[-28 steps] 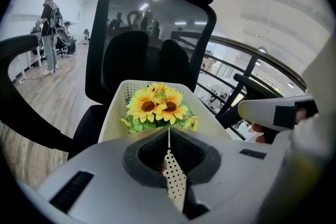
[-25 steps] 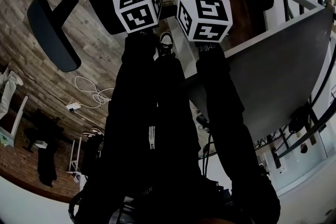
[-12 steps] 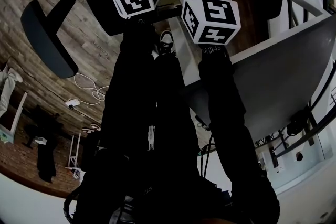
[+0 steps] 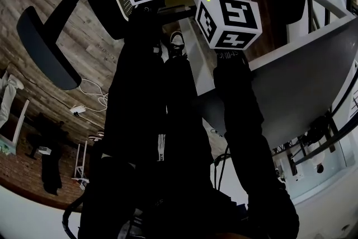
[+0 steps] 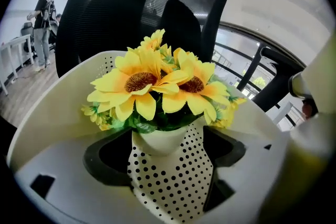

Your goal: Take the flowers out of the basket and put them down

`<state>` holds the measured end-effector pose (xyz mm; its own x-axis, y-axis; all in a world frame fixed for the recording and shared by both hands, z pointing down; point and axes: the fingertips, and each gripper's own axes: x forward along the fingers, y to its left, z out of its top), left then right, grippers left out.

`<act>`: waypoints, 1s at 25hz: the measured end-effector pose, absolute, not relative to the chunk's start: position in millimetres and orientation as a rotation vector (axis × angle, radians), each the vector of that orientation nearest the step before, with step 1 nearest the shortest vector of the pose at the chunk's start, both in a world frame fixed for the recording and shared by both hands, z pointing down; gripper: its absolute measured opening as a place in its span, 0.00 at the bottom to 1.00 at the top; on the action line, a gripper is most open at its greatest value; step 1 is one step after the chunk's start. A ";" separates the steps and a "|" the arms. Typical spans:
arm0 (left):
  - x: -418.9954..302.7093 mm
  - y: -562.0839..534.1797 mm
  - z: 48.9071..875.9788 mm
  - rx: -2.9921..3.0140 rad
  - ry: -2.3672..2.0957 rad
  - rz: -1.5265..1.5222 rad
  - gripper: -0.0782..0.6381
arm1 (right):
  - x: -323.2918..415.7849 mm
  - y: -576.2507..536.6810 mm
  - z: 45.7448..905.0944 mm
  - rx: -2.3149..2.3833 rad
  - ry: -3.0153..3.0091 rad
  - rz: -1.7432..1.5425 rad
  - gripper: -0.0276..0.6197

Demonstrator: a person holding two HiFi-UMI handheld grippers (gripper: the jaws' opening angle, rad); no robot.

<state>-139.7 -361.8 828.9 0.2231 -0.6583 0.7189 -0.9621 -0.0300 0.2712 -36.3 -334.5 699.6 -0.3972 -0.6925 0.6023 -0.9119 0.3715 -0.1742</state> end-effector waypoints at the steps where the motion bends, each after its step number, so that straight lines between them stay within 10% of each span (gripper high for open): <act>1: -140.6 -363.7 831.8 1.774 -1.518 0.539 0.69 | -36.4 -334.9 701.0 1.389 -2.204 0.687 0.06; 25: -144.7 -442.3 854.8 2.040 -1.516 0.618 0.77 | -39.8 -341.0 711.1 1.368 -2.195 0.685 0.06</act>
